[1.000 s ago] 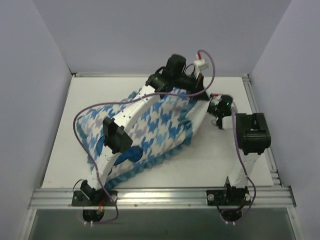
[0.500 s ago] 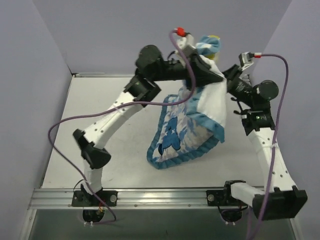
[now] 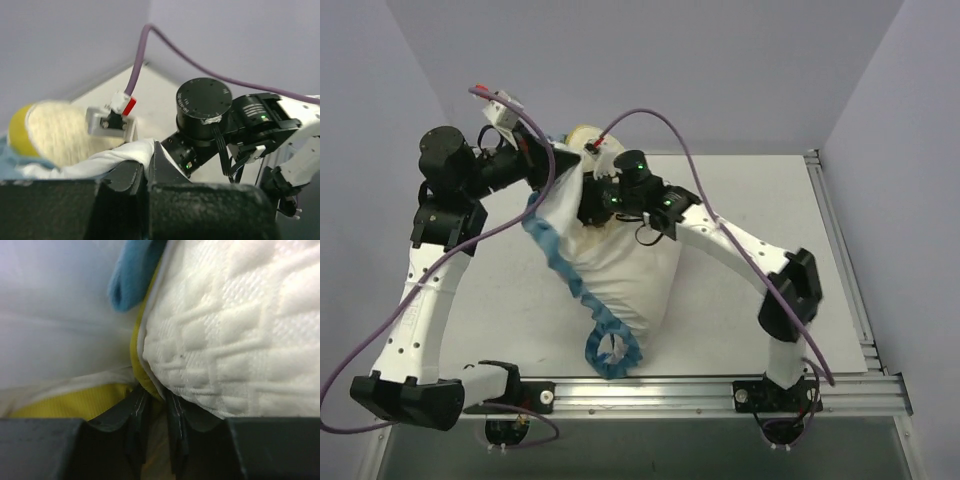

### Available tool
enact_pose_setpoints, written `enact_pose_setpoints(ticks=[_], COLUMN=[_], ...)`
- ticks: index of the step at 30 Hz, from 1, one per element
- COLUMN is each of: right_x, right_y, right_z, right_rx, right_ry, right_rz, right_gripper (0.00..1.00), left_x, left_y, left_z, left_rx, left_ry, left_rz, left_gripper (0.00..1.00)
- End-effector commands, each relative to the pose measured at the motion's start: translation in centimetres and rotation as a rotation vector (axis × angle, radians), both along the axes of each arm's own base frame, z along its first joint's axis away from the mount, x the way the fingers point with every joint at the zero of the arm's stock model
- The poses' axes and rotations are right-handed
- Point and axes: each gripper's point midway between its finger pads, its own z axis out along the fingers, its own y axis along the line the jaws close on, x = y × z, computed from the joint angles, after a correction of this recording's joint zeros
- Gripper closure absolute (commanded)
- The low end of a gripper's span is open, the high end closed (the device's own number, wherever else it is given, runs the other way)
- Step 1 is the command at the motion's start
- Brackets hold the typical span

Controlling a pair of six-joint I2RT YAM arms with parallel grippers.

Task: Put the pillow into the pillowcase

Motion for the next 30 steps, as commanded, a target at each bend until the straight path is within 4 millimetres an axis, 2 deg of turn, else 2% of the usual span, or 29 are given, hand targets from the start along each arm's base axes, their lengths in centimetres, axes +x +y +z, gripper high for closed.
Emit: enact_pose_setpoints(ticks=[1,2,4,5,6,7,8,9,10,11,12,14,15,16,17,18,19,20,21,23,24,25,28,29,30], right_x=[1.3,1.5,1.5,1.1,0.3,-0.6,-1.0,-1.4,-2.1,-2.2,-2.6,-3.1,-3.7,-3.7,-4.4,-4.8,-4.6,-5.6,-5.6,-4.6,-4.0,-3.5,-0.8,-0.4,0.3], right_y=[-0.7,-0.1,1.4,1.9,2.2,3.4,3.6,3.7,4.0,4.1,3.8,3.1,2.3,1.5,0.5,0.0,-0.9,-1.9,-2.4,-4.0,-4.5,-4.9,-6.6,-7.3,-8.4], right_z=[-15.1,-15.4,-15.7,-15.9,-16.6,-15.4,-14.9,-13.8,-12.5,-10.4,-7.8,-4.8,-2.5,-1.2,0.5,1.4,2.2,3.2,3.6,3.9,2.0,0.9,-5.2,-9.5,-11.6], right_rx=[-0.438,-0.447,-0.447,-0.447,-0.468,-0.445,-0.438,-0.427,-0.401,-0.367,-0.331,-0.279,-0.244,-0.215,-0.186,-0.164,-0.148,-0.122,-0.112,-0.112,-0.147,-0.168,-0.292,-0.385,-0.427], right_ry=[0.112,0.089,0.072,0.066,0.077,0.057,0.048,0.034,0.020,-0.022,-0.057,-0.096,-0.124,-0.128,-0.141,-0.134,-0.135,-0.139,-0.151,-0.160,-0.125,-0.096,0.030,0.136,0.199], right_rz=[-0.044,-0.027,0.008,0.035,0.067,0.120,0.146,0.167,0.206,0.229,0.234,0.261,0.268,0.281,0.291,0.297,0.293,0.314,0.309,0.258,0.239,0.218,0.160,0.157,0.146], right_gripper=[0.81,0.78,0.67,0.48,0.43,0.38,0.30,0.27,0.23,0.15,0.09,0.03,0.02,0.01,0.01,0.01,0.01,0.01,0.01,0.01,0.01,0.03,0.07,0.10,0.12], left_x=[0.7,2.0,2.5,2.8,3.3,3.5,3.8,4.1,4.2,4.2,4.6,5.0,5.7,6.1,6.9,7.0,7.2,7.4,7.5,7.7,7.7,7.9,7.7,7.8,7.3], left_y=[5.6,9.2,12.6,15.0,16.3,17.5,19.4,20.8,21.8,22.9,24.2,25.8,27.4,28.3,29.2,30.6,31.1,31.5,31.7,31.7,31.5,30.4,27.5,24.7,23.3], left_z=[-1.7,-3.3,-4.5,-5.9,-7.1,-7.8,-10.0,-11.2,-12.1,-13.2,-14.1,-14.7,-15.3,-14.8,-15.6,-15.5,-15.4,-15.4,-15.3,-16.0,-16.4,-17.3,-20.9,-22.1,-23.6], left_rx=[0.025,0.068,0.091,0.122,0.139,0.161,0.226,0.257,0.307,0.367,0.405,0.461,0.499,0.527,0.553,0.583,0.604,0.617,0.629,0.651,0.665,0.688,0.724,0.716,0.709], left_ry=[-0.017,0.004,0.039,0.091,0.136,0.170,0.235,0.282,0.293,0.309,0.334,0.339,0.364,0.351,0.376,0.386,0.379,0.376,0.365,0.378,0.385,0.390,0.471,0.474,0.509], left_rz=[0.178,0.297,0.413,0.483,0.532,0.581,0.671,0.738,0.777,0.816,0.877,0.934,1.005,1.038,1.063,1.133,1.147,1.156,1.164,1.160,1.158,1.102,0.961,0.843,0.786], left_gripper=[1.00,1.00,1.00,1.00,1.00,1.00,1.00,1.00,1.00,1.00,1.00,1.00,1.00,1.00,1.00,1.00,1.00,1.00,1.00,1.00,1.00,1.00,0.94,0.92,0.93])
